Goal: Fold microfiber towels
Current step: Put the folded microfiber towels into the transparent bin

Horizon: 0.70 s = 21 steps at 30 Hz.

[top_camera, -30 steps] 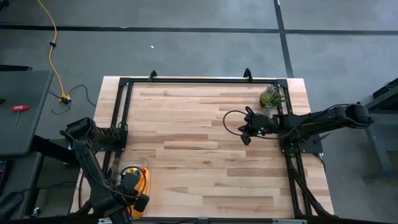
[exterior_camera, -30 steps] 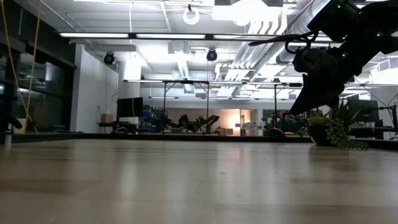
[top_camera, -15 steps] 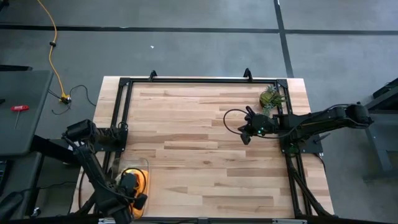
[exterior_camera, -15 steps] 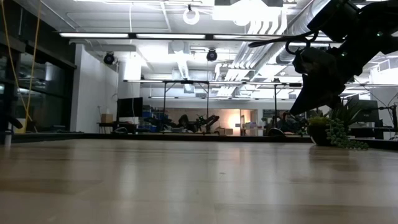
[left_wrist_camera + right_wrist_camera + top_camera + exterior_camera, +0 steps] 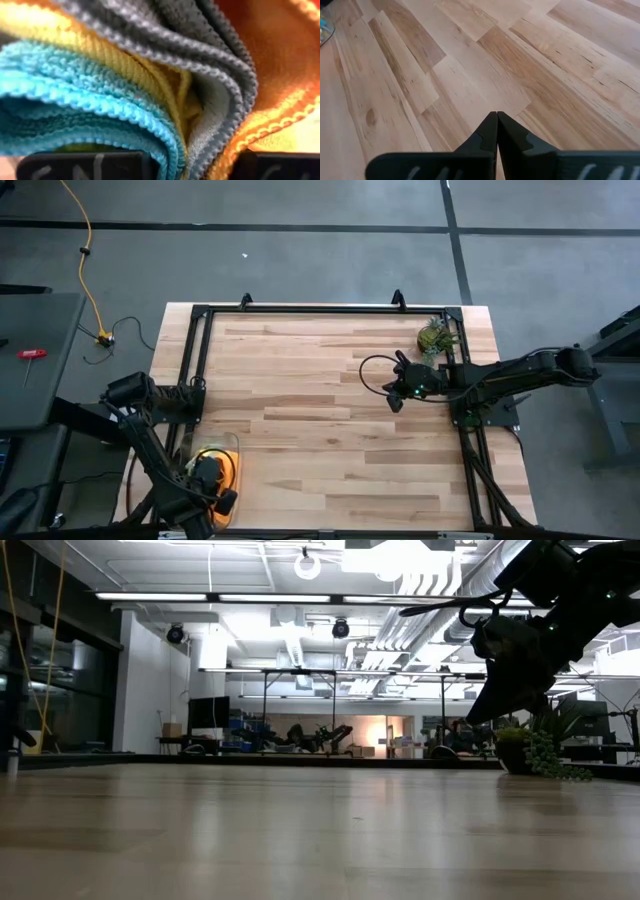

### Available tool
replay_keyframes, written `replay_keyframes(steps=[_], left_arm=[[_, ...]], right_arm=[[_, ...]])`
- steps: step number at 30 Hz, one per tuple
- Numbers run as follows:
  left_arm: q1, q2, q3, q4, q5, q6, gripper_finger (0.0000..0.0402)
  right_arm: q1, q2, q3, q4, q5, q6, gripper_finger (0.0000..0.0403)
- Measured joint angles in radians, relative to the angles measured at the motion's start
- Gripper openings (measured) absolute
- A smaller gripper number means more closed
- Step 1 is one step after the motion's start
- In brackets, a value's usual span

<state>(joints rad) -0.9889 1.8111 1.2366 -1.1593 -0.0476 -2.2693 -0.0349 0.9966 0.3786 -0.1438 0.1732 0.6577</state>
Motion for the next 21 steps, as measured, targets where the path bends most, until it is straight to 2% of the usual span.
replay_keyframes(steps=[11, 16, 21], left_arm=[[0.084, 0.000, 0.000, 0.031, -0.151, 0.092, 0.0045], [0.136, -0.006, 0.000, 0.063, -0.176, 0.177, 0.0045], [0.135, -0.050, 0.000, 0.036, -0.210, 0.164, 0.0045]], right_arm=[[0.000, 0.000, 0.000, -0.001, 0.000, 0.015, 0.0000], [0.000, 0.000, 0.000, -0.001, -0.011, 0.012, 0.0000], [0.000, 0.000, 0.000, -0.001, -0.030, -0.010, 0.0000]])
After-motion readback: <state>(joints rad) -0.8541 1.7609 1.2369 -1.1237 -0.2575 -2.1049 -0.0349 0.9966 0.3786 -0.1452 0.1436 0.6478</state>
